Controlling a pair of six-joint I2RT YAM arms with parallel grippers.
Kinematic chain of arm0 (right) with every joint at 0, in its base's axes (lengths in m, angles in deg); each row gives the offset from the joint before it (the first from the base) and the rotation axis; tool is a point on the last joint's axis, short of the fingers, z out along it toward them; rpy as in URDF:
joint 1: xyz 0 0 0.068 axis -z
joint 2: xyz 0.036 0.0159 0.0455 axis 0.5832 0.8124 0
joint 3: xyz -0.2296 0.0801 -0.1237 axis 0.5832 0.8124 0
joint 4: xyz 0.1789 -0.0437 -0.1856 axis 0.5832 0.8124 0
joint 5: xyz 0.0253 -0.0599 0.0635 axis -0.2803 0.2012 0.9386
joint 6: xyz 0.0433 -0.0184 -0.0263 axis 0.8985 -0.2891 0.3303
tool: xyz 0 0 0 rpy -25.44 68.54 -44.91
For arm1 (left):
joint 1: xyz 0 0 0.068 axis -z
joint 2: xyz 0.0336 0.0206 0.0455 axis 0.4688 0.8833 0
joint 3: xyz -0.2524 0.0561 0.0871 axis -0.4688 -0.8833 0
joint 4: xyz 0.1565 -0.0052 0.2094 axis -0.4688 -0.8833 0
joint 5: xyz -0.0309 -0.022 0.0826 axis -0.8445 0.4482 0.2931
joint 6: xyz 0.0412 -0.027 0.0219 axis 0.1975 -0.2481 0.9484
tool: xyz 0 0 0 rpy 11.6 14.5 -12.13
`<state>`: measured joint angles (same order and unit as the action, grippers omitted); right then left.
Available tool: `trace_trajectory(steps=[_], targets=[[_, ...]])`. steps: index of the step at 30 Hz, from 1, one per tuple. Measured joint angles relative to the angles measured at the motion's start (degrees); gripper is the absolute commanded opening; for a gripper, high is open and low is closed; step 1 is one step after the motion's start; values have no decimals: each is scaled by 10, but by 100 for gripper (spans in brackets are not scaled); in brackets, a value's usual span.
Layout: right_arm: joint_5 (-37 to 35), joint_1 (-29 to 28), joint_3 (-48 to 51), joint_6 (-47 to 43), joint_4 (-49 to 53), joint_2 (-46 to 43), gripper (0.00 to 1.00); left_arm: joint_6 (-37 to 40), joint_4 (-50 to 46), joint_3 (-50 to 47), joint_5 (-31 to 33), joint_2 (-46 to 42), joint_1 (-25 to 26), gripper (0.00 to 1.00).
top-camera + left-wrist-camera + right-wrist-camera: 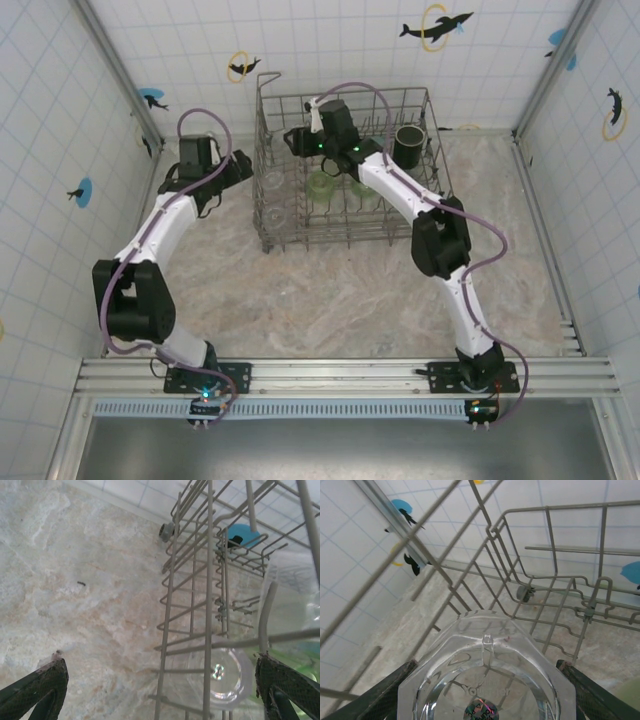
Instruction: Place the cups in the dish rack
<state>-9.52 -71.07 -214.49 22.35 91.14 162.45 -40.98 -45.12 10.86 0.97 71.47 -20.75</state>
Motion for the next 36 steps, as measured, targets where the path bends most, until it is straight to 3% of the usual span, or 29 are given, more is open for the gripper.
trace_trajectory(steps=[10, 29, 31, 36], targets=[[-17, -1, -5, -36, -11, 28, 33, -2, 28, 66, 73, 49, 49, 98], [-89, 0, -5, -151, 69, 28, 35, -34, 52, 90, 94, 88, 139, 98], [-95, 0, -5, -163, 82, 28, 38, -39, 52, 90, 101, 88, 149, 97], [-98, 8, -5, -179, 100, 33, 66, -52, 58, 89, 105, 91, 160, 98]])
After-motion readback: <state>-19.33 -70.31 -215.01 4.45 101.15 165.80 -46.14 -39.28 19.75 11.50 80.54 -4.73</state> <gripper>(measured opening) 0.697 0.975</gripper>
